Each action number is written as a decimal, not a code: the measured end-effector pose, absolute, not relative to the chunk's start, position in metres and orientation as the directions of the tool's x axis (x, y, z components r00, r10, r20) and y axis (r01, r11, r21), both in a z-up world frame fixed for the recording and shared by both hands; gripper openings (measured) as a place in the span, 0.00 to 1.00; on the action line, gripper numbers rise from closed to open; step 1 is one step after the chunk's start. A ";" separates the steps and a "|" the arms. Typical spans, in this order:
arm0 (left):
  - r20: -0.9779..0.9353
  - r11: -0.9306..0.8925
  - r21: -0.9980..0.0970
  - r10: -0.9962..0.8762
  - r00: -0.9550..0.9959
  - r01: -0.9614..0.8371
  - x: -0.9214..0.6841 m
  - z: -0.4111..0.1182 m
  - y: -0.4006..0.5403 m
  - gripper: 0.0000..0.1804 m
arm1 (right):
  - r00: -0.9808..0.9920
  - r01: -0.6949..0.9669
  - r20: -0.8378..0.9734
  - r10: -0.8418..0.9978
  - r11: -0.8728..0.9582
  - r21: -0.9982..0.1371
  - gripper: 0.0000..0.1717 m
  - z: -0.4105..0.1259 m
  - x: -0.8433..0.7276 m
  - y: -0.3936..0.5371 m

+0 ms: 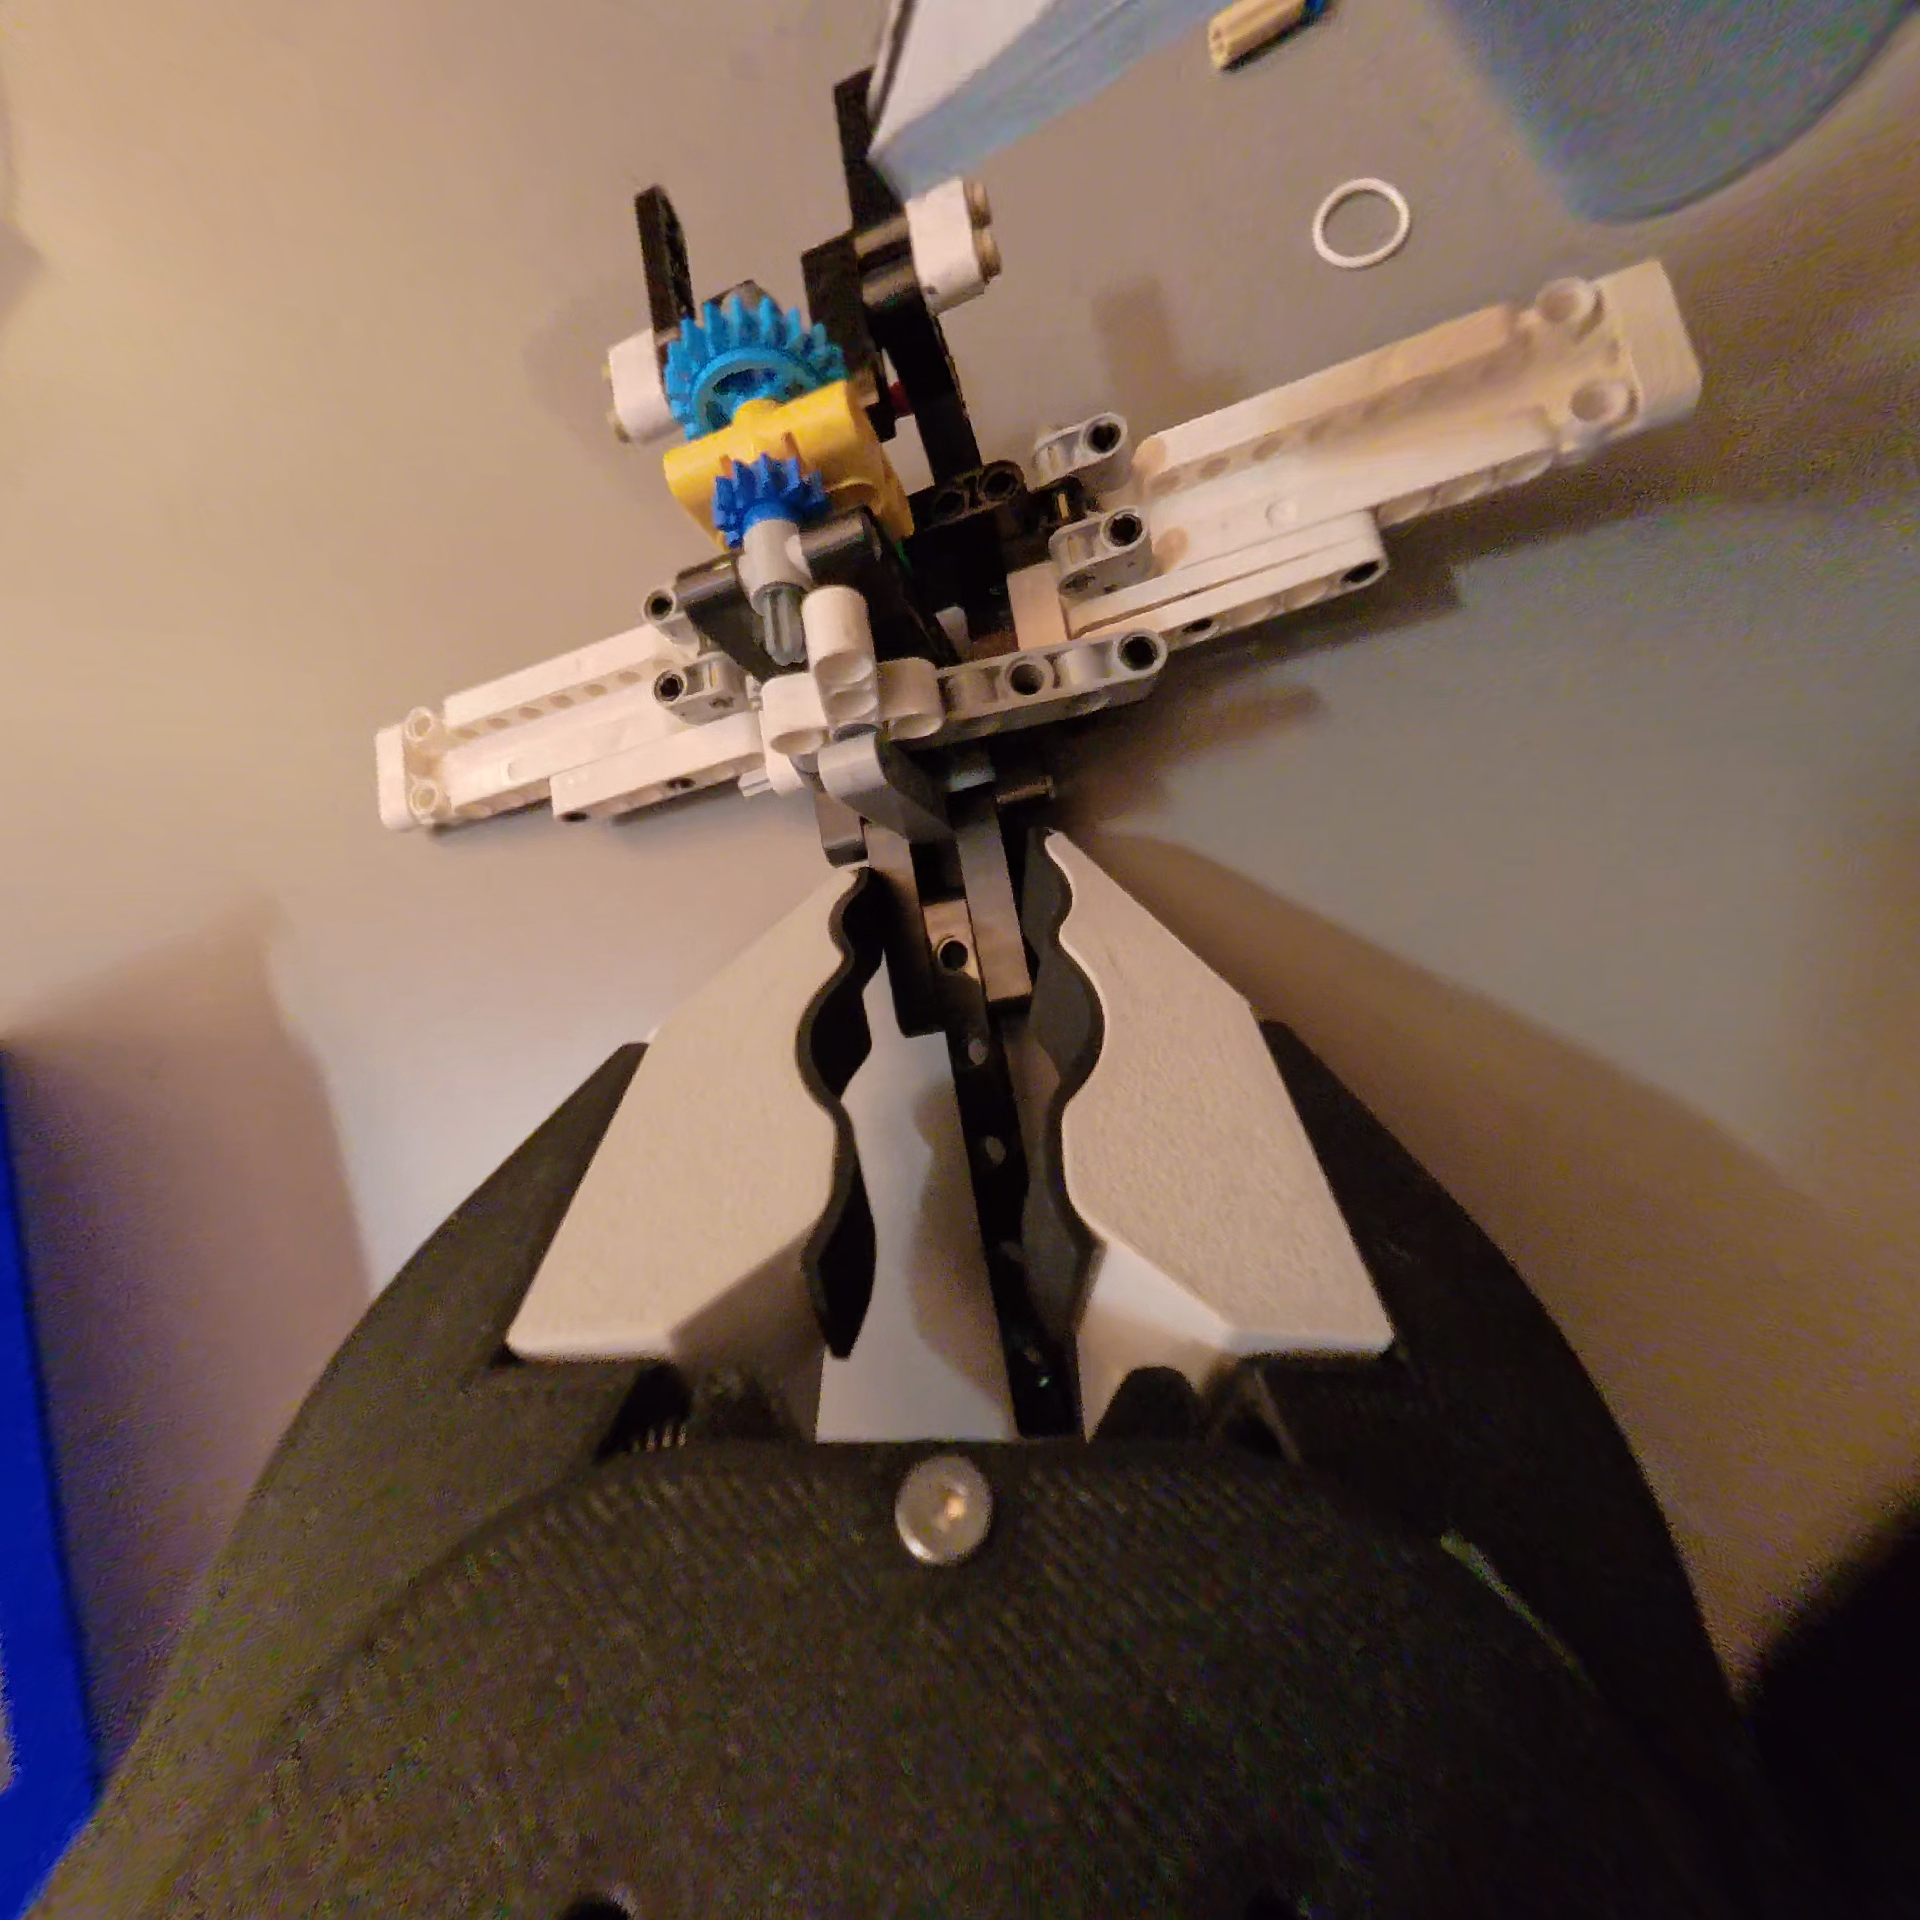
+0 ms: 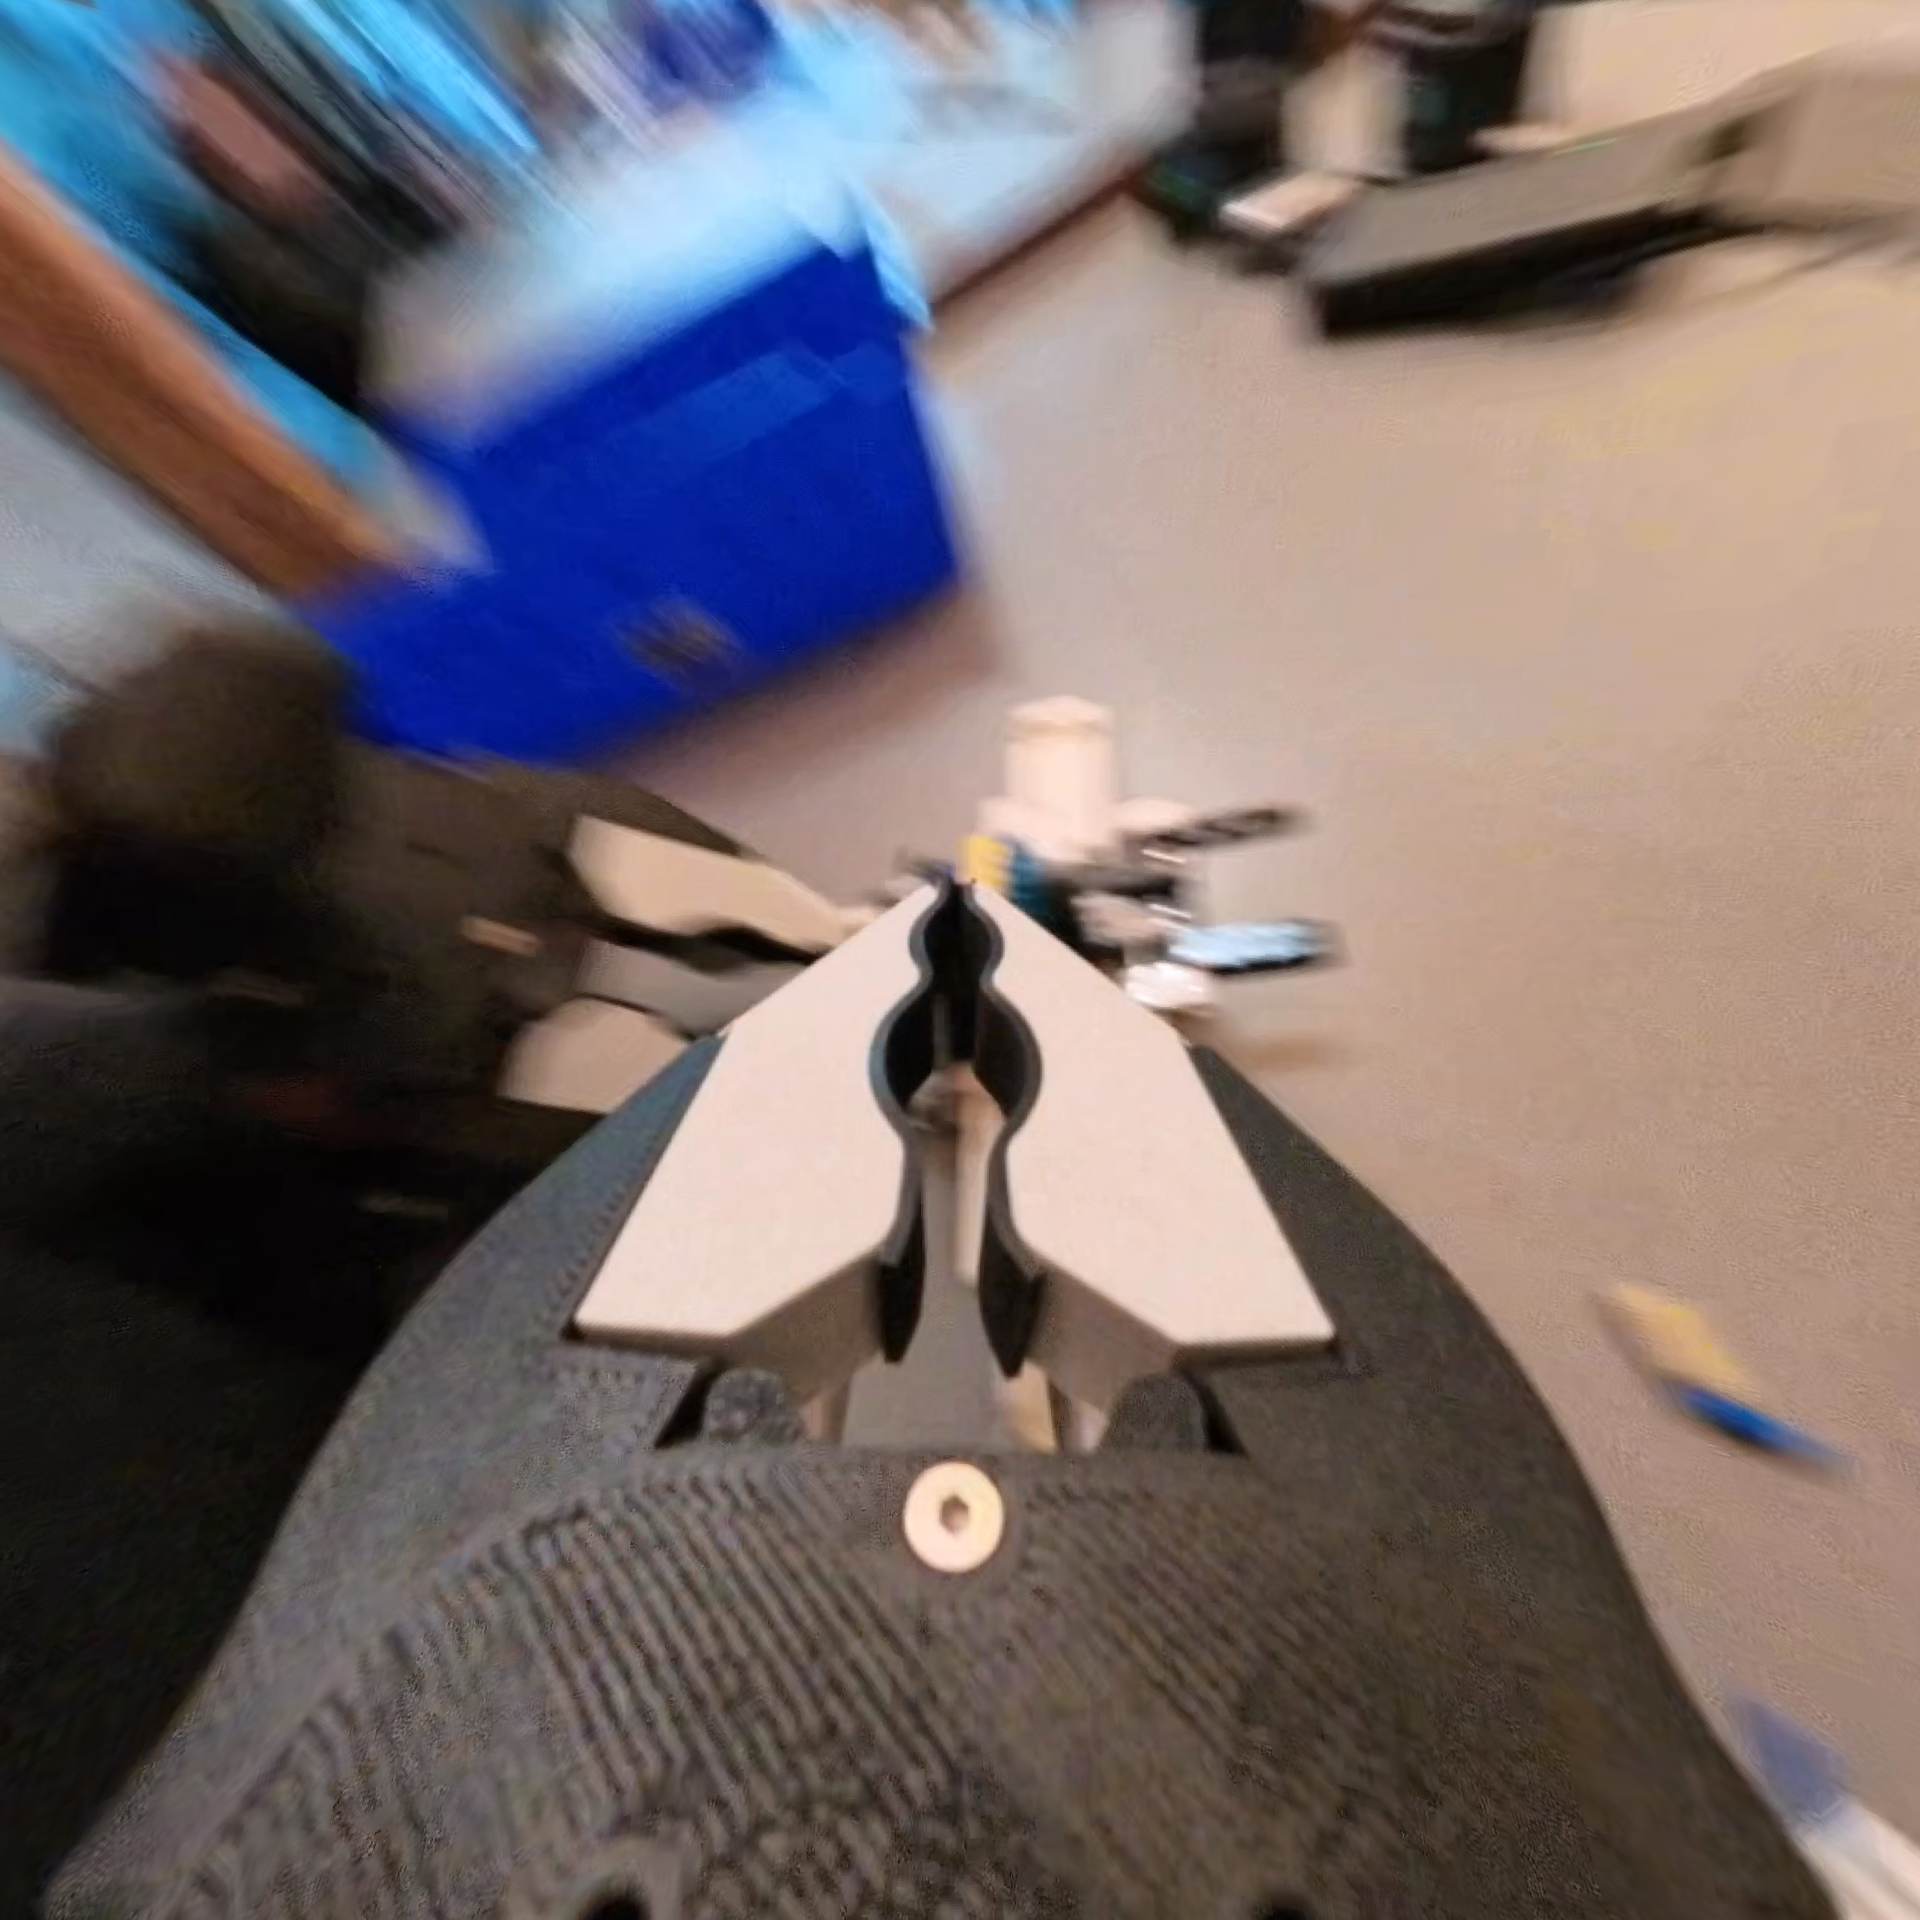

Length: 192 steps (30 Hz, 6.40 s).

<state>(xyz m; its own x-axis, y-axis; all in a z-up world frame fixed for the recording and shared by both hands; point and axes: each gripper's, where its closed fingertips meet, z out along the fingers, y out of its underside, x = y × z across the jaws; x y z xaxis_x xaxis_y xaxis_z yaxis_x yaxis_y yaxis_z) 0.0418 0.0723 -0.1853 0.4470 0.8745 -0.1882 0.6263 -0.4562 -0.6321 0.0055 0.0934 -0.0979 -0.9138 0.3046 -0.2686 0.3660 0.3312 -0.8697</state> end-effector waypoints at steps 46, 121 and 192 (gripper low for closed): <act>-0.015 -0.363 -0.720 0.860 0.510 0.591 0.048 -0.167 0.096 0.13 | -0.968 0.168 -0.003 0.251 0.641 -0.749 0.04 -0.162 0.038 0.108; -0.095 -0.261 -0.924 0.863 0.496 0.279 -0.009 -0.089 0.108 0.17 | -0.930 0.066 0.114 0.350 0.463 -0.884 0.11 -0.135 -0.043 0.163; -0.199 -0.552 -0.567 0.812 0.549 0.612 0.016 -0.168 0.100 0.21 | -0.913 0.363 -0.182 0.365 0.527 -0.769 0.06 -0.170 0.020 0.139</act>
